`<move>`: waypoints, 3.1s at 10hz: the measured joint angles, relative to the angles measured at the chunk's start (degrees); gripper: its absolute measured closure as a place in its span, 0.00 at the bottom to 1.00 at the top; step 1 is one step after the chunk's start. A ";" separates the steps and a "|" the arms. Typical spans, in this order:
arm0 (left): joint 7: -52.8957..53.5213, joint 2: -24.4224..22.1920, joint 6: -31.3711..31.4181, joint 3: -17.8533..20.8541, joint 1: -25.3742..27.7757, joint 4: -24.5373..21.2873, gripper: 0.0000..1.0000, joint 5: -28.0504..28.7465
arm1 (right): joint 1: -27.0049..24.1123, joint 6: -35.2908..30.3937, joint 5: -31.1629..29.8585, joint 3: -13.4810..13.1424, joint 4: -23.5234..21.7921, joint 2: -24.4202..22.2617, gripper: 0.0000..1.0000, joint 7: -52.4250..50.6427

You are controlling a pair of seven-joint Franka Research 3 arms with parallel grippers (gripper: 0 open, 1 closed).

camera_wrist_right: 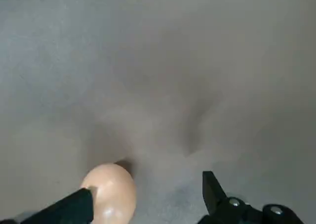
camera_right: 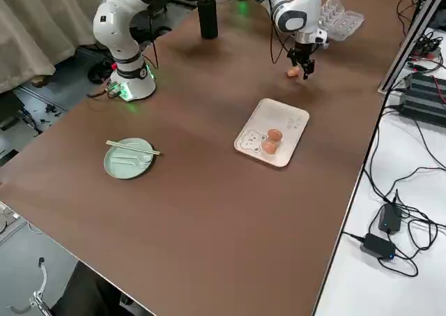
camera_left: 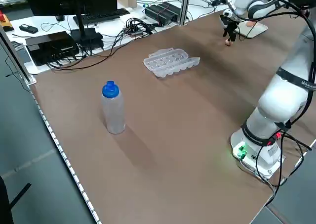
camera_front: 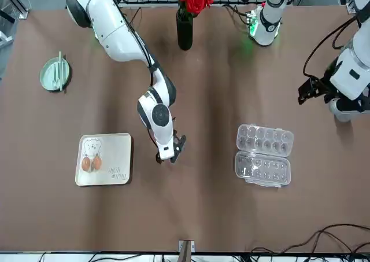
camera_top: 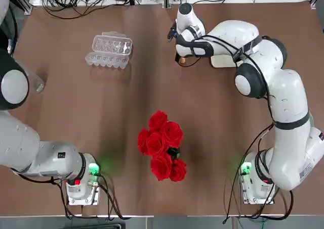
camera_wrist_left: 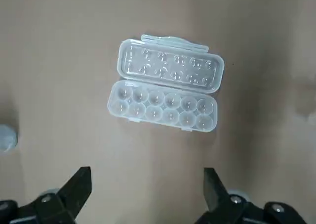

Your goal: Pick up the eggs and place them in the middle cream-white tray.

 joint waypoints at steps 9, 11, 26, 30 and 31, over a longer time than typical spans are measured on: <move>-0.16 0.38 2.05 -1.21 0.76 0.29 0.00 0.00 | -0.54 -0.24 2.01 0.03 0.36 -0.92 0.00 0.12; -0.16 0.63 2.70 -1.20 0.81 0.29 0.00 0.00 | -0.55 -2.33 2.70 0.03 1.18 -1.06 0.00 0.12; -0.13 0.76 1.63 -0.58 1.32 1.18 0.00 -0.47 | 0.41 3.35 3.25 0.38 -3.68 -0.63 0.00 0.02; 0.08 0.96 1.25 -0.51 3.70 1.03 0.00 -1.31 | 0.41 3.44 3.25 0.37 -3.90 -0.64 0.05 0.01; 0.08 1.53 1.22 -0.62 3.69 0.77 0.00 -1.58 | 0.41 3.44 3.25 0.37 -3.90 -0.64 0.14 0.01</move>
